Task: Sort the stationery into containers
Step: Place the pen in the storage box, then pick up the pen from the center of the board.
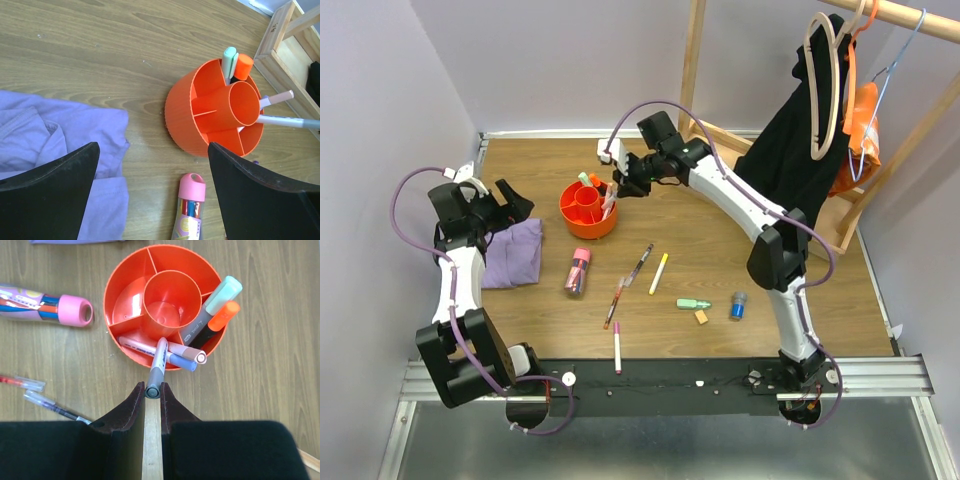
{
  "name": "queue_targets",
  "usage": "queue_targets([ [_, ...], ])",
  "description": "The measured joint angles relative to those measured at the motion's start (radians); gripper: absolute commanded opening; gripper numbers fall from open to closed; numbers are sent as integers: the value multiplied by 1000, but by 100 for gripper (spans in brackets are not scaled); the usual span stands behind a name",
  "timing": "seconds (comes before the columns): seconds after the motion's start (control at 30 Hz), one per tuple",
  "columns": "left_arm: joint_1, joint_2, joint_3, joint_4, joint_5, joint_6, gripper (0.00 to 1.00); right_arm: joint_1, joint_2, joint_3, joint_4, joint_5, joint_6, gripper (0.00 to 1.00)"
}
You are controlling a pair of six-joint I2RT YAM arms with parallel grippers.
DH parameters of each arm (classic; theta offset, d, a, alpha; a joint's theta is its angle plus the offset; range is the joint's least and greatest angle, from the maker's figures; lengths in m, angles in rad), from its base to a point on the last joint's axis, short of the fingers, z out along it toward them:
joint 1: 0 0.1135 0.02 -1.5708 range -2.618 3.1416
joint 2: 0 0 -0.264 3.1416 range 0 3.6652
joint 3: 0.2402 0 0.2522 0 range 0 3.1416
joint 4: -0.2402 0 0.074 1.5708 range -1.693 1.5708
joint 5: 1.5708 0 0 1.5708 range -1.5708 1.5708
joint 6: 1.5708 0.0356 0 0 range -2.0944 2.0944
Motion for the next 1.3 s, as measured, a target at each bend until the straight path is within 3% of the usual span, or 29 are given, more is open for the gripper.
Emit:
queue_targets([
  [0.13,0,4,0,-2,0,0,98,-1,53,37,-1,-8,-2,6],
  [0.27,0,5,0,-7,0,0,99,0,69,56,2,-8,2,40],
  [0.37,0,9,6,-17,0,4,99,0,74,56,18,-3,25,50],
  [0.47,0,28,35,-48,1,15,99,0,74,53,44,20,66,54],
  [0.7,0,26,64,-80,4,40,99,0,-11,-70,132,87,154,54],
  [0.9,-18,-50,65,-131,16,97,99,-6,-201,-248,129,133,256,46],
  [1.1,-52,-150,56,-169,22,139,99,-77,-307,-481,142,222,601,43],
  [1.2,-58,-176,34,-178,22,138,99,-131,-288,-610,127,274,782,42],
  [1.3,-61,-190,6,-187,20,139,99,-148,-213,-631,95,332,934,40],
])
